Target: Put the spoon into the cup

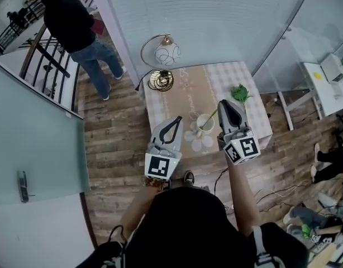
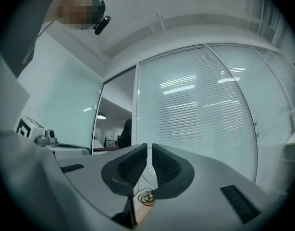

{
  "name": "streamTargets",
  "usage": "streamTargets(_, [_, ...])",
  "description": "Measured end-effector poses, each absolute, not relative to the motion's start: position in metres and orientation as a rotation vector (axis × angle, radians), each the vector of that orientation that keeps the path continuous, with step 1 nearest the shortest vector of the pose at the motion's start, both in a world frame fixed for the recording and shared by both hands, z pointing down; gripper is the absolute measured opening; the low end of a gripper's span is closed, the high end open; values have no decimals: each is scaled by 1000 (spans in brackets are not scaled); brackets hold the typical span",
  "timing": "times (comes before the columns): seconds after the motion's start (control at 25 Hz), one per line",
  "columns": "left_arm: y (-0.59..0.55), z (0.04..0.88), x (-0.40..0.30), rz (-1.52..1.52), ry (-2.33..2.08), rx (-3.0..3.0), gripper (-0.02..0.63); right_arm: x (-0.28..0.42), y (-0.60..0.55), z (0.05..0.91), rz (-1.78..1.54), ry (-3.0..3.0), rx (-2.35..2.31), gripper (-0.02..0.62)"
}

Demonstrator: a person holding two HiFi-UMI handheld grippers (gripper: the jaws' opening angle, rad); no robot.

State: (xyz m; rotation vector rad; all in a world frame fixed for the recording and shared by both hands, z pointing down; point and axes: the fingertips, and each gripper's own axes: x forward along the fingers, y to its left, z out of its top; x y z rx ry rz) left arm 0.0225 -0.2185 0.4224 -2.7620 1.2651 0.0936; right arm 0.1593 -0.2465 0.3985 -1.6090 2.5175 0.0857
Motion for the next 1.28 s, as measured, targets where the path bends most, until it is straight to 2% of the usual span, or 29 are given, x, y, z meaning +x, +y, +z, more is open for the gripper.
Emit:
streamTargets(0.4, [-210, 412, 26, 124, 1262, -2735, 17, 164, -206, 368, 134, 2329, -1619, 9])
streamTargets(0.92, [-200, 429, 22, 105, 1297, -2759, 17, 134, -171, 411, 164, 2423, -1722, 9])
streamTargets(1.28, [-195, 445, 12, 68, 1342, -2768, 17, 129, -163, 447, 61, 2475, -1742, 8])
